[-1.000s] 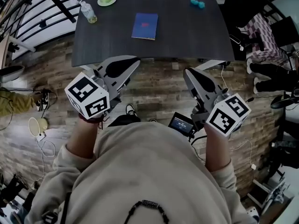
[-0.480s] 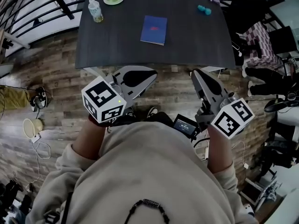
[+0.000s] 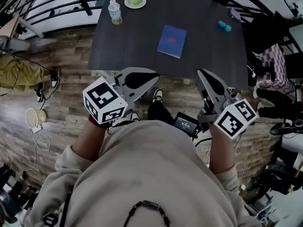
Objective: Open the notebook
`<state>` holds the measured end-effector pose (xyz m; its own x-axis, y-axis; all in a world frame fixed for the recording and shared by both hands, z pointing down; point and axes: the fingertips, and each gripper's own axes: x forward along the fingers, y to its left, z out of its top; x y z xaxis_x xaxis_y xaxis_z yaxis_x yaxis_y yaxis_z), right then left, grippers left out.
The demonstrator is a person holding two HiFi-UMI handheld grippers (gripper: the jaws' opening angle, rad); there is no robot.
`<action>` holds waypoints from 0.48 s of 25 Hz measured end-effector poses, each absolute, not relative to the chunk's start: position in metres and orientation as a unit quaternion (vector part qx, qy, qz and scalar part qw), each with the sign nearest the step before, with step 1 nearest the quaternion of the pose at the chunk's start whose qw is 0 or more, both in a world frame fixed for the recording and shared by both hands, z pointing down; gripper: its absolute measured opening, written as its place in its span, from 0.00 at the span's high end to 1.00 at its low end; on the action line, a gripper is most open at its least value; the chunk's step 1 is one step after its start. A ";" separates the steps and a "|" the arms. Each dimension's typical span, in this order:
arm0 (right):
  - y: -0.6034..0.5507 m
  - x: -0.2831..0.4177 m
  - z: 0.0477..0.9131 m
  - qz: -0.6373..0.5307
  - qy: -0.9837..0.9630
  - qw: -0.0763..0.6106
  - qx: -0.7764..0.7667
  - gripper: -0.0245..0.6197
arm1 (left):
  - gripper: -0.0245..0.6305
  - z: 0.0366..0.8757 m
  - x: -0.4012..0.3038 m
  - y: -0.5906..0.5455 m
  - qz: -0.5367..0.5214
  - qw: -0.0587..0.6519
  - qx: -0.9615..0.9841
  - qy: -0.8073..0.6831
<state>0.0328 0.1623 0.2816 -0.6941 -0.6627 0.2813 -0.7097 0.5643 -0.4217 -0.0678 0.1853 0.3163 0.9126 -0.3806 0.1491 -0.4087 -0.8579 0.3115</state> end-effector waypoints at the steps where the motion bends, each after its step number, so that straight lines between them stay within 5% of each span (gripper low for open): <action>1: 0.153 0.030 0.282 0.258 -0.886 0.043 0.383 0.94 | 0.96 0.316 -0.071 0.176 0.042 0.168 0.962 -0.213; 12: 0.030 0.056 0.277 0.263 -0.901 0.015 0.346 0.94 | 0.96 0.314 -0.037 0.076 0.070 0.142 0.957 -0.241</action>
